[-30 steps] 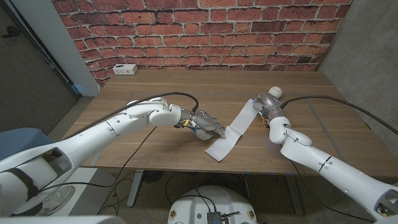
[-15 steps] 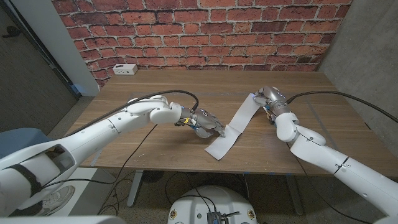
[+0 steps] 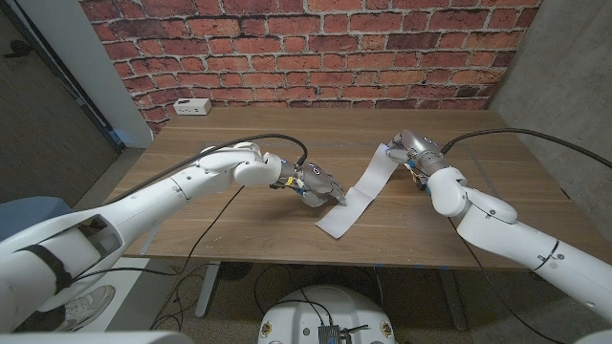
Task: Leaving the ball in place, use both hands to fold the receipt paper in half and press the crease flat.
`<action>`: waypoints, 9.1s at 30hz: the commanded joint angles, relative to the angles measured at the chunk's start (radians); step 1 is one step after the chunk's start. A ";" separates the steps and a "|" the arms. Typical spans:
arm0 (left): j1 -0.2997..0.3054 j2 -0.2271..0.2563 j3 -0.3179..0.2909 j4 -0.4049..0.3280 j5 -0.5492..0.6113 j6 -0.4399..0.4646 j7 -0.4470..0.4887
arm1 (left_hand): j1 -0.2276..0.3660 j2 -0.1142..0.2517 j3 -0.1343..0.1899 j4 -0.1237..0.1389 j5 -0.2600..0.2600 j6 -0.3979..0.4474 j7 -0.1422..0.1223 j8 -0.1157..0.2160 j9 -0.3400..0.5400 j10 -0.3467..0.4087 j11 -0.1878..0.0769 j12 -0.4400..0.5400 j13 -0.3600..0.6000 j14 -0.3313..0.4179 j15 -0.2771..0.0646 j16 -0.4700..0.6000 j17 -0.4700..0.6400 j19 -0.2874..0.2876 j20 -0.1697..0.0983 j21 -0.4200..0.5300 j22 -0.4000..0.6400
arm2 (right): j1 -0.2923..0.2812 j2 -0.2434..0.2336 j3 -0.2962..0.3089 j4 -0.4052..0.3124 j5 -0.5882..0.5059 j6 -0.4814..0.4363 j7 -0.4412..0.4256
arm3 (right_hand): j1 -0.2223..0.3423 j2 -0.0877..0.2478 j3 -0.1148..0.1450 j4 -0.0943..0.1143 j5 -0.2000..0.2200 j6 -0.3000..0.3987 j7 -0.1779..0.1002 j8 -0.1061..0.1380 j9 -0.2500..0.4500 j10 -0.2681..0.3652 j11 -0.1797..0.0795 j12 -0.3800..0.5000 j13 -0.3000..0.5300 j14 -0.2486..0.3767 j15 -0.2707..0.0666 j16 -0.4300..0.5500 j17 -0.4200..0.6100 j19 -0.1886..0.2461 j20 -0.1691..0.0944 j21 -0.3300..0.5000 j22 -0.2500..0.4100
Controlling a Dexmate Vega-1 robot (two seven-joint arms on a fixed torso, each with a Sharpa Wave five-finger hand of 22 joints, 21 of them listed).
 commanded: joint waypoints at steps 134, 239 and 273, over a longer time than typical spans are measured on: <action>0.106 0.065 -0.146 -0.022 -0.067 -0.042 0.392 | -0.323 -0.121 -0.362 -0.005 0.002 -0.064 -0.037 -0.003 0.010 0.230 0.159 0.069 0.085 0.347 0.001 0.019 0.014 0.154 0.001 0.035 0.001 | -0.258 -0.247 0.283 -0.039 0.714 0.439 0.226 | -0.511 -0.183 -0.383 0.221 0.022 -0.214 0.069 -0.094 -0.102 -0.085 0.089 -0.057 0.040 0.132 0.102 -0.130 -0.015 0.063 0.094 0.178 -0.008; 0.057 -0.035 -0.075 0.079 -0.632 -0.006 -0.165 | -0.436 -0.050 -0.104 0.119 -0.001 0.373 0.190 0.018 0.013 0.381 0.195 0.019 0.026 0.492 0.006 -0.014 -0.006 0.290 -0.068 0.133 0.006 | -0.190 0.103 -0.043 -0.033 -0.377 0.271 -0.037 | -0.118 0.081 -0.060 0.109 0.024 -0.378 -0.131 -0.334 -0.102 -0.198 -0.003 -0.132 -0.015 -0.189 0.025 -0.169 0.054 -0.134 -0.005 0.122 -0.011; 0.002 -0.058 0.026 0.024 -0.335 0.125 -0.171 | -0.484 -0.050 -0.080 0.152 -0.003 0.218 0.192 0.002 0.011 0.239 0.192 -0.011 0.016 0.297 0.024 -0.026 -0.008 0.216 -0.070 0.095 -0.011 | -0.058 0.114 -0.111 -0.044 -0.429 0.307 0.222 | 0.010 0.089 0.086 0.090 0.058 -0.350 -0.150 -0.339 -0.099 -0.168 -0.014 -0.121 -0.021 -0.145 -0.019 -0.139 0.057 -0.116 -0.059 0.143 -0.006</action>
